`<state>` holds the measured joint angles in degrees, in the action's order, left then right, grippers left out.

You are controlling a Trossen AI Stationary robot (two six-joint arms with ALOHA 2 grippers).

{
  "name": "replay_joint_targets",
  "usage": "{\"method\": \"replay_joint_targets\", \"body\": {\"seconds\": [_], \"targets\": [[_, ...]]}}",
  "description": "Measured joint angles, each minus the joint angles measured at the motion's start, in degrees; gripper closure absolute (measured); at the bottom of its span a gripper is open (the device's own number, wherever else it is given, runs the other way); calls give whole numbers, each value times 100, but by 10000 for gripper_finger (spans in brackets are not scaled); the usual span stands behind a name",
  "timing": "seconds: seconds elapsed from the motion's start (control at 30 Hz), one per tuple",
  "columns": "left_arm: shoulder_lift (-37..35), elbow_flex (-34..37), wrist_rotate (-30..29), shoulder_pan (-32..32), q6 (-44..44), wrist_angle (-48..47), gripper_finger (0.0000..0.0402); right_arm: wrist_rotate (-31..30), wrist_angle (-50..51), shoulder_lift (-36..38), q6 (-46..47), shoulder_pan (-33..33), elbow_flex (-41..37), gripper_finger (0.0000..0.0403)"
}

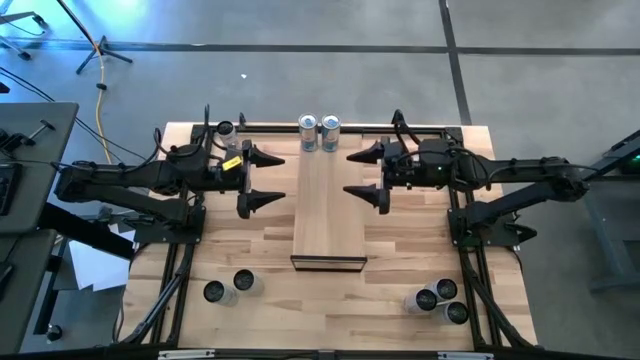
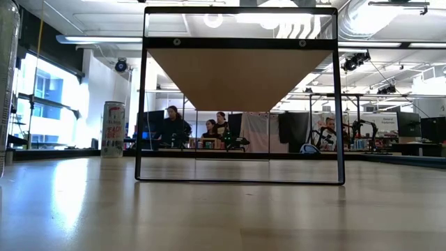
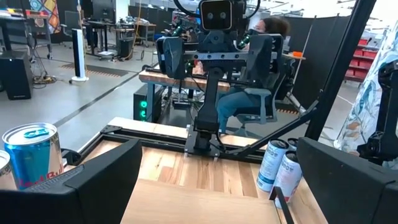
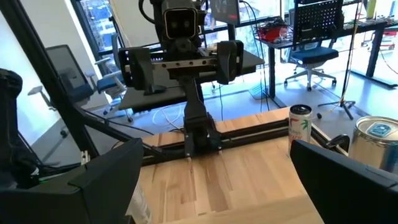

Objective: Place canned beverage on shelf
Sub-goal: Put the top white pink soda can on the shelf

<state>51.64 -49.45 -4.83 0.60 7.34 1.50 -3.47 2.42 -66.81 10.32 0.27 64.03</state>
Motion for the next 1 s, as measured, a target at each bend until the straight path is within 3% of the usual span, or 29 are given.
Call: {"method": "replay_joint_targets", "body": {"seconds": [0.13,0.37,0.7,0.83,1.0], "targets": [[8,0,-1,0,-1,-2,2,0,-9,0,212,0,0,9],[9,0,-1,-47,-190,-4,2,-4,-11,0,1442,0,0,9],[9,-48,-332,-80,489,14,2,-920,20,0,2121,-2,0,9],[133,-445,-809,-242,728,-634,2,-1176,230,0,2052,-17,2,9],[499,-1218,-1271,-852,1591,-2342,2,-1538,509,0,1502,-182,4,9]]}}
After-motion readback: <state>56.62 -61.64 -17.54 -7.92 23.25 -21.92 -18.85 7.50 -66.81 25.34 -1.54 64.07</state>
